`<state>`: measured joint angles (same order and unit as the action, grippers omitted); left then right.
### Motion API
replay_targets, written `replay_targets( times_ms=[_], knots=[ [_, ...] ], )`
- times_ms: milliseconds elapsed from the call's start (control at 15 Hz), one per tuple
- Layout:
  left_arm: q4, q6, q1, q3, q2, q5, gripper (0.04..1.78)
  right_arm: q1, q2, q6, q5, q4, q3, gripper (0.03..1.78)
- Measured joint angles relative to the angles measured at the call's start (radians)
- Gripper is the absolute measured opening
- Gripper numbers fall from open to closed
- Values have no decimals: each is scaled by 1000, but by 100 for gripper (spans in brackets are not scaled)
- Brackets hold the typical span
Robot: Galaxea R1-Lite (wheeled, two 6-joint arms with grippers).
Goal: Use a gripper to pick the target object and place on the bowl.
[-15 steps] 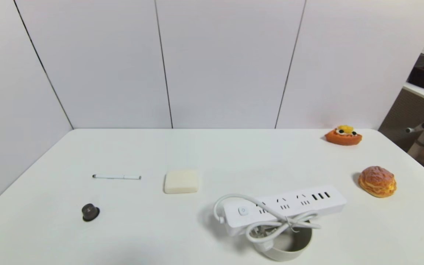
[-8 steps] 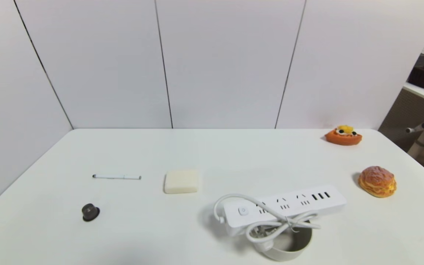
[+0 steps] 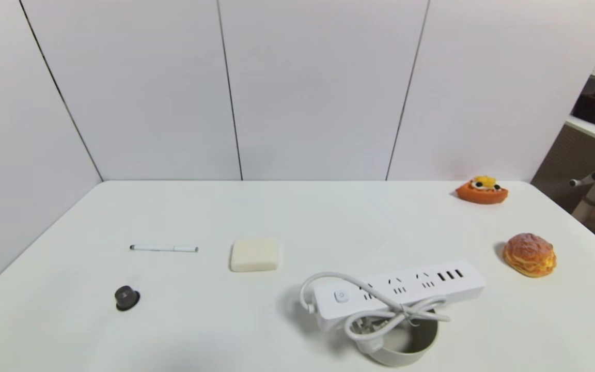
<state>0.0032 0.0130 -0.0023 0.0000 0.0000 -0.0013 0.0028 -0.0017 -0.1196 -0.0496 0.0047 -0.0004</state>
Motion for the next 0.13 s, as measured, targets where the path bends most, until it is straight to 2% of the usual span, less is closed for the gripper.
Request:
replay_targets(
  times_ms=[133],
  knots=[
    [0, 0, 0, 0, 0, 0, 169, 0, 0, -1, 0, 0, 0, 170]
  ],
)
